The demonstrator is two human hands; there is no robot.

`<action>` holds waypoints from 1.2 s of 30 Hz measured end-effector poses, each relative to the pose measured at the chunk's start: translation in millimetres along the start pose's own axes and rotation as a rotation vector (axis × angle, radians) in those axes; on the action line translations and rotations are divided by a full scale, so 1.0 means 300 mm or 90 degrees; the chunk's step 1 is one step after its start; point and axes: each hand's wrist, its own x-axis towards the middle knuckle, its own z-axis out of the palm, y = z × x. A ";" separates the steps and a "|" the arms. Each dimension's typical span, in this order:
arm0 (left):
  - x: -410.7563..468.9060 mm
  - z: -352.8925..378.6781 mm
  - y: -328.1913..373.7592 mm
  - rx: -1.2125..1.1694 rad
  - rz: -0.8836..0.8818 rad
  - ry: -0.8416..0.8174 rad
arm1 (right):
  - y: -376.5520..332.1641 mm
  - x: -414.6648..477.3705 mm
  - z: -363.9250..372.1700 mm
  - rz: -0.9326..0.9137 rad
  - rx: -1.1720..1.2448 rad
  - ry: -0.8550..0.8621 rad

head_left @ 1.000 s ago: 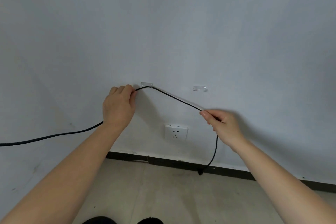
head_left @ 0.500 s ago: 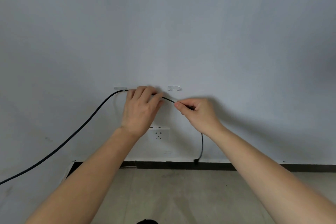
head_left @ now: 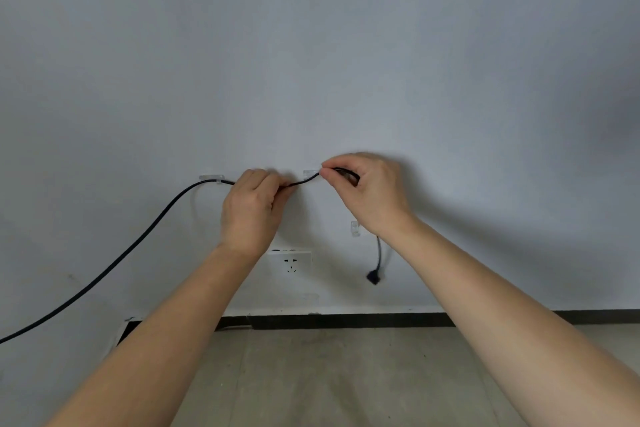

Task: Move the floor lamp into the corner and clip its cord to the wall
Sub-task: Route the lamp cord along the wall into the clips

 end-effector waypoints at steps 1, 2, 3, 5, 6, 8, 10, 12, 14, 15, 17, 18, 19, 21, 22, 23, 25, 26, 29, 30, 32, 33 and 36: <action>0.001 -0.001 -0.003 -0.002 0.002 -0.002 | -0.003 0.010 0.006 0.014 0.013 0.004; 0.002 -0.002 -0.005 -0.005 0.003 -0.004 | -0.003 0.015 0.010 0.025 0.023 0.006; 0.003 -0.002 -0.008 -0.011 0.001 -0.007 | 0.000 0.017 0.013 0.028 0.025 0.008; 0.006 0.000 -0.013 -0.025 -0.002 -0.017 | 0.013 0.010 0.013 0.013 0.004 0.010; 0.007 0.001 -0.013 -0.032 -0.005 -0.024 | 0.022 0.003 0.012 0.008 -0.008 0.009; 0.011 -0.001 -0.016 -0.046 -0.011 -0.037 | 0.037 -0.005 0.010 0.022 -0.002 0.003; 0.017 -0.005 -0.018 -0.062 -0.018 -0.046 | 0.042 -0.004 0.013 0.054 0.030 0.000; 0.022 -0.007 -0.011 -0.073 -0.021 -0.053 | 0.046 -0.014 0.013 0.092 0.071 0.004; 0.026 -0.009 -0.002 -0.079 -0.021 -0.058 | 0.062 -0.049 0.010 0.157 0.152 -0.004; 0.026 -0.010 0.002 -0.080 -0.021 -0.059 | 0.072 -0.075 0.007 0.194 0.193 -0.013; 0.026 -0.010 0.006 -0.080 -0.020 -0.057 | 0.098 -0.128 0.000 0.256 0.252 -0.030; 0.026 -0.008 0.006 -0.081 -0.020 -0.056 | 0.115 -0.152 -0.005 0.283 0.274 -0.036; 0.025 -0.006 0.006 -0.083 -0.022 -0.055 | 0.132 -0.174 -0.012 0.311 0.294 -0.046; 0.020 -0.001 0.007 -0.084 -0.023 -0.051 | 0.164 -0.217 -0.030 0.374 0.328 -0.081; 0.018 0.002 0.005 -0.082 -0.023 -0.047 | 0.178 -0.237 -0.037 0.406 0.342 -0.103; 0.017 0.005 0.003 -0.082 -0.021 -0.043 | 0.190 -0.257 -0.041 0.434 0.351 -0.124; 0.014 0.010 -0.002 -0.081 -0.020 -0.037 | 0.208 -0.288 -0.038 0.466 0.350 -0.146; 0.013 0.012 -0.003 -0.079 -0.020 -0.034 | 0.214 -0.301 -0.032 0.474 0.339 -0.149; 0.010 0.017 0.001 -0.070 -0.024 -0.020 | 0.218 -0.332 -0.010 0.490 0.310 -0.138; 0.005 0.018 0.004 -0.060 -0.023 -0.016 | 0.217 -0.336 -0.003 0.491 0.308 -0.131; -0.017 0.021 0.020 -0.042 -0.033 -0.012 | 0.209 -0.331 0.008 0.486 0.303 -0.115; -0.034 0.025 0.033 -0.046 -0.049 -0.008 | 0.204 -0.325 0.014 0.481 0.303 -0.106; -0.085 0.047 0.097 -0.114 -0.113 -0.006 | 0.184 -0.307 0.027 0.459 0.304 -0.091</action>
